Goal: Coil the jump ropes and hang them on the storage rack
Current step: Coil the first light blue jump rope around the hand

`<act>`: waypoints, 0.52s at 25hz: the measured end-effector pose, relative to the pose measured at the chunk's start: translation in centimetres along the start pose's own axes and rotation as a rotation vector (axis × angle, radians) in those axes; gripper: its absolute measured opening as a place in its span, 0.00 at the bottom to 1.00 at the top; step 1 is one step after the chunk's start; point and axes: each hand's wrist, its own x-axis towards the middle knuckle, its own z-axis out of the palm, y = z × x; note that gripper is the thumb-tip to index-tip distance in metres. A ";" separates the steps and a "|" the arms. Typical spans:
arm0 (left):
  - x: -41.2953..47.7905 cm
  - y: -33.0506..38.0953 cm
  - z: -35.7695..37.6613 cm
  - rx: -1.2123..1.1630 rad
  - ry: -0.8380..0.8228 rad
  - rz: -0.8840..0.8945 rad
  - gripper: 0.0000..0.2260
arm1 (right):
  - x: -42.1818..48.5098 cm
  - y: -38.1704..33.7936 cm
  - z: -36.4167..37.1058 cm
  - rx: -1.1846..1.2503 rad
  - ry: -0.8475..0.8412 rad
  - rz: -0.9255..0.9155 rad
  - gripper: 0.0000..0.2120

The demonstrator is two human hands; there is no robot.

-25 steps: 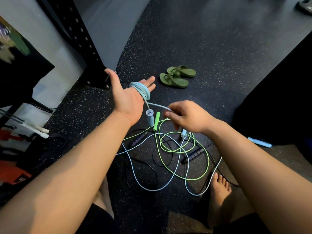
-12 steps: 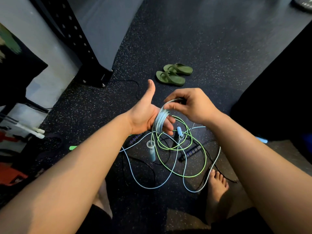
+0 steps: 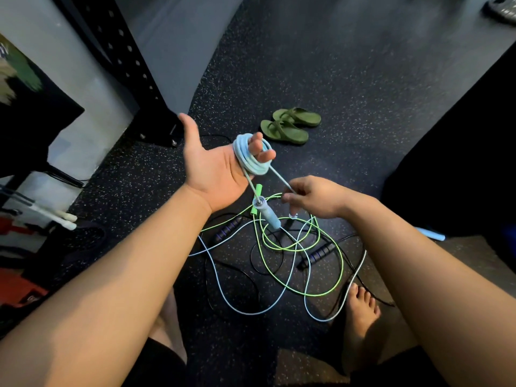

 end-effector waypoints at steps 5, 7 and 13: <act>-0.2 0.5 -0.3 -0.082 -0.013 0.163 0.58 | 0.6 -0.1 0.5 -0.078 -0.017 0.002 0.06; 0.1 0.5 -0.4 -0.068 0.029 0.216 0.58 | 0.5 -0.3 0.6 -0.092 -0.050 -0.013 0.08; 1.4 0.2 -1.8 0.479 0.326 0.156 0.53 | -1.1 -3.4 -0.5 -0.057 0.159 -0.274 0.09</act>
